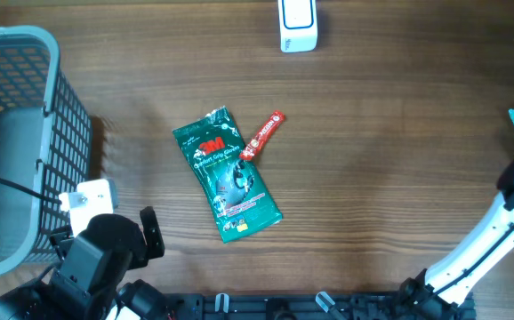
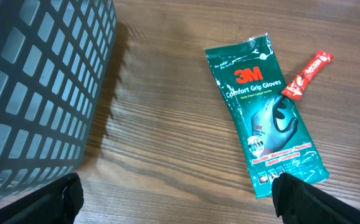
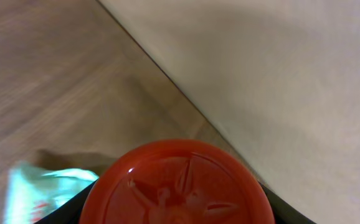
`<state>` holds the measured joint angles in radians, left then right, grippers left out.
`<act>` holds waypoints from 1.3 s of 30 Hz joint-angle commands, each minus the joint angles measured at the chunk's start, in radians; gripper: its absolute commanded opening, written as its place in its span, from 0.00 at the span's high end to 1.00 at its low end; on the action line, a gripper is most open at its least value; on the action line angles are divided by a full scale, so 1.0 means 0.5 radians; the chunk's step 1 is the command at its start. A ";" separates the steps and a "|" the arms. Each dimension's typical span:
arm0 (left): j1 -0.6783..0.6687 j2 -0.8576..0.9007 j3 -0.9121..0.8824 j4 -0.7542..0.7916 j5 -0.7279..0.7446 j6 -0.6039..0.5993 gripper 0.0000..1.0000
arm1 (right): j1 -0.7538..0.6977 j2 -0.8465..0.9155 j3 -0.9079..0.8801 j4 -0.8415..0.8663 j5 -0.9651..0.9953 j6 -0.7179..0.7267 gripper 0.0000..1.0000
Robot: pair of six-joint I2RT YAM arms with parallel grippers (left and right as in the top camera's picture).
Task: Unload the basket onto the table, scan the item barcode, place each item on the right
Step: 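Carry the sauce bottle to the right table edge and release, then reach the right gripper to the red Nestlé stick and grasp it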
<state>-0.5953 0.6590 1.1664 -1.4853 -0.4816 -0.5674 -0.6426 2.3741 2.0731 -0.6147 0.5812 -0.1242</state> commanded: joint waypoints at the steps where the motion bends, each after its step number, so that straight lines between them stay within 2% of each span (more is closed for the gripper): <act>1: 0.009 -0.005 0.024 0.005 0.003 -0.034 0.00 | -0.130 -0.109 0.011 -0.011 -0.137 0.223 0.46; 2: 0.009 -0.005 0.024 0.005 0.003 -0.034 0.00 | -0.153 -0.109 0.011 -0.026 -0.194 0.253 0.43; 3: 0.009 -0.005 0.024 0.005 0.003 -0.034 0.00 | -0.174 -0.109 0.012 -0.041 -0.272 0.293 0.37; 7: 0.009 -0.005 0.024 0.005 0.003 -0.034 0.00 | -0.188 -0.111 0.012 -0.092 -0.404 0.398 0.26; 8: 0.009 -0.005 0.024 0.005 0.003 -0.034 0.00 | -0.180 -0.111 0.013 -0.096 -0.430 0.407 0.19; 11: 0.009 -0.005 0.024 0.005 0.003 -0.034 0.01 | -0.144 -0.123 0.047 -0.097 -0.449 0.414 0.08; 15: 0.009 -0.005 0.024 0.005 0.003 -0.034 0.00 | -0.037 -0.260 0.137 -0.081 -0.487 0.603 0.04; 16: 0.009 -0.005 0.024 0.005 0.002 -0.034 0.00 | -0.010 -0.314 0.142 -0.073 -0.558 0.653 0.00; 19: 0.009 -0.005 0.024 0.005 0.003 -0.034 0.00 | 0.100 -0.531 0.142 -0.072 -1.119 0.883 0.00; 21: 0.009 -0.005 0.024 0.005 0.003 -0.034 0.00 | 0.184 -0.645 0.142 -0.124 -1.647 1.092 0.01; 22: 0.009 -0.005 0.024 0.005 0.003 -0.034 0.00 | 0.273 -0.694 0.142 -0.185 -2.039 1.255 0.00; 26: 0.009 -0.005 0.024 0.005 0.003 -0.034 0.00 | 0.577 -0.697 0.117 -0.406 -2.550 1.475 0.01; 32: 0.009 -0.005 0.024 0.005 0.003 -0.034 0.00 | 1.263 -0.694 -0.070 -0.871 -2.214 1.511 0.00; 36: 0.009 -0.005 0.024 0.005 0.003 -0.034 0.00 | 1.805 -0.692 -0.348 -0.920 -1.775 1.521 0.01; 39: 0.009 -0.005 0.024 0.005 0.003 -0.034 0.00 | 2.079 -0.685 -0.578 -0.835 -1.592 1.672 0.01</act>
<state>-0.5953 0.6590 1.1664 -1.4849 -0.4816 -0.5674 0.2916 2.0171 1.8793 -1.0481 -0.3801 0.6308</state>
